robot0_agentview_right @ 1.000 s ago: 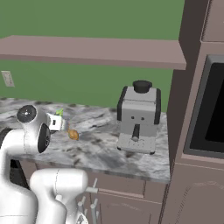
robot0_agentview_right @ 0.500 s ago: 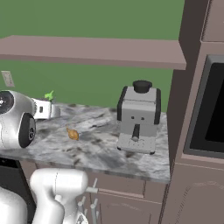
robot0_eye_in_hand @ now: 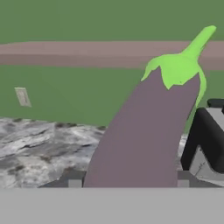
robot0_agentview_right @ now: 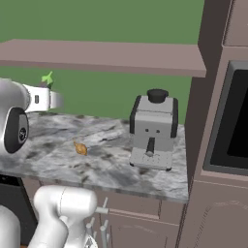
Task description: Pick the onion, eggplant from the counter and place them in the cabinet.
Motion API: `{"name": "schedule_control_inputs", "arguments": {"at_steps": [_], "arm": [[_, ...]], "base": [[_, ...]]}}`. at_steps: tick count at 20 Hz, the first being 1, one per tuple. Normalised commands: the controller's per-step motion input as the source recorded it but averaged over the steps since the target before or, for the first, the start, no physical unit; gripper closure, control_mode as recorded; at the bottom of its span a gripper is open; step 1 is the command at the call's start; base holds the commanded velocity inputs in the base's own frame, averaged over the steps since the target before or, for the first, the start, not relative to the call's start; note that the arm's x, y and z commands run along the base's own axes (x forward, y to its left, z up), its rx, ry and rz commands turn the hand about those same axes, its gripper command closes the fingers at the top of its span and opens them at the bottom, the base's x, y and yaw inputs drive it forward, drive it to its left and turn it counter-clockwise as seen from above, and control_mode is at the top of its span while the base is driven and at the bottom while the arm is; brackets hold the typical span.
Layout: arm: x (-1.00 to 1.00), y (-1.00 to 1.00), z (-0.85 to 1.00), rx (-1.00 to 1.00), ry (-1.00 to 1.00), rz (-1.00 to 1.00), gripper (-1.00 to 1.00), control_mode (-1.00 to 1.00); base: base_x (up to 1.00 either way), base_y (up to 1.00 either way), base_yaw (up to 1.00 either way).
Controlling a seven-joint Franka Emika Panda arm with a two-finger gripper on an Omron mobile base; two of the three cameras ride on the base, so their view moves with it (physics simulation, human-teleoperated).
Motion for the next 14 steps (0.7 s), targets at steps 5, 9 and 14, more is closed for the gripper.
{"name": "schedule_control_inputs", "arguments": {"at_steps": [5, 9, 14], "arm": [[-0.09, -0.17, 0.94, 0.0, -0.03, 0.0, 1.0, -1.0], [0.43, -0.04, 0.44, 0.0, -0.09, -0.03, 1.0, -1.0], [0.65, -0.02, 0.33, 0.0, -0.15, -0.05, 1.0, -1.0]], "base": [[0.0, 0.0, 0.0], [0.0, 0.0, 0.0], [0.0, 0.0, 0.0]]}}
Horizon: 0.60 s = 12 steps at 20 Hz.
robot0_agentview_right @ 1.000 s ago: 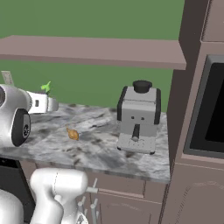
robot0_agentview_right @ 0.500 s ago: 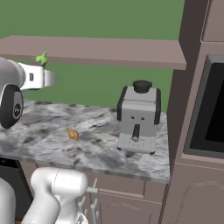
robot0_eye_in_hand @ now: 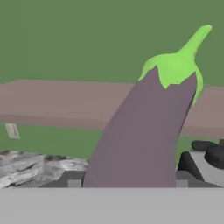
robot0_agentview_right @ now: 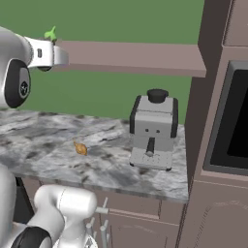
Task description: Pick the onion, eggplant from the counter and place them in the cabinet.
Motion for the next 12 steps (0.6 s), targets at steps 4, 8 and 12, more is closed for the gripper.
{"name": "schedule_control_inputs", "arguments": {"at_steps": [4, 8, 12], "arm": [[0.89, 0.0, 0.07, 0.0, -0.14, -0.05, 1.0, -1.0], [0.99, -0.07, 0.1, 0.0, -0.02, -0.07, 1.0, -1.0], [0.93, -0.18, 0.0, 0.04, 0.03, -0.07, 1.0, -1.0]], "base": [[0.0, 0.0, 0.0], [0.0, 0.0, 0.0], [0.0, 0.0, 0.0]]}}
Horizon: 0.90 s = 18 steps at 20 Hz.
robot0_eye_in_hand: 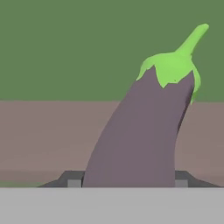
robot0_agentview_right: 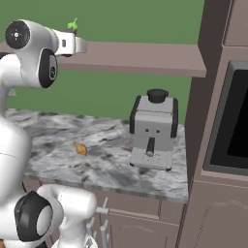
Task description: Pick the onion, eggplant from the counter and place them in the cabinet.
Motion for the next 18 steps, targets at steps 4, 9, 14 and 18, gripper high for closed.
{"name": "schedule_control_inputs", "arguments": {"at_steps": [4, 9, 14, 18], "arm": [[0.86, -0.05, 0.0, 0.05, 0.14, -0.07, 1.0, -1.0], [0.94, 0.0, -0.05, 0.05, 0.05, -0.03, 1.0, -1.0], [0.8, -0.01, -0.03, 0.05, 0.0, 0.0, 1.0, -1.0], [0.63, 0.0, -0.22, 0.05, 0.0, 0.0, -1.0, -1.0]], "base": [[0.0, 0.0, 0.0], [0.0, 0.0, 0.0], [0.0, 0.0, 0.0], [0.0, 0.0, 0.0]]}}
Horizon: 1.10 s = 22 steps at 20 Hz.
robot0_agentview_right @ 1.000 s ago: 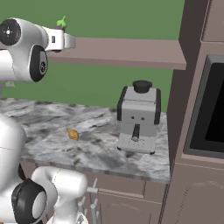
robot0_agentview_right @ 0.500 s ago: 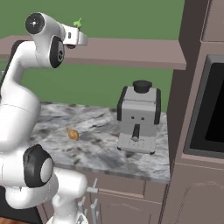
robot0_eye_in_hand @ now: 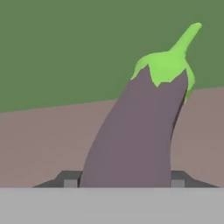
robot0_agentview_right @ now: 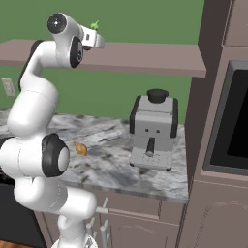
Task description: Pick the onion, eggplant from the counter and place them in the cabinet.
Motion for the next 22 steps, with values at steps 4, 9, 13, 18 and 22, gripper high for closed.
{"name": "schedule_control_inputs", "arguments": {"at_steps": [4, 9, 13, 18, 22], "arm": [[0.13, -0.02, -0.02, 0.02, -0.01, 0.0, -1.0, -1.0], [-0.01, -0.01, 0.25, 0.0, 0.0, 0.0, -1.0, -1.0], [-0.78, 0.0, 0.5, 0.0, 0.0, 0.0, -1.0, -1.0], [-1.0, 0.12, 0.08, 0.0, 0.04, 0.0, -1.0, -1.0], [-1.0, 0.24, -0.34, 0.0, 0.15, 0.01, -1.0, -1.0]], "base": [[0.0, 0.0, 0.0], [0.0, 0.0, 0.0], [0.0, 0.0, 0.0], [0.0, 0.0, 0.0], [0.0, 0.0, 0.0]]}}
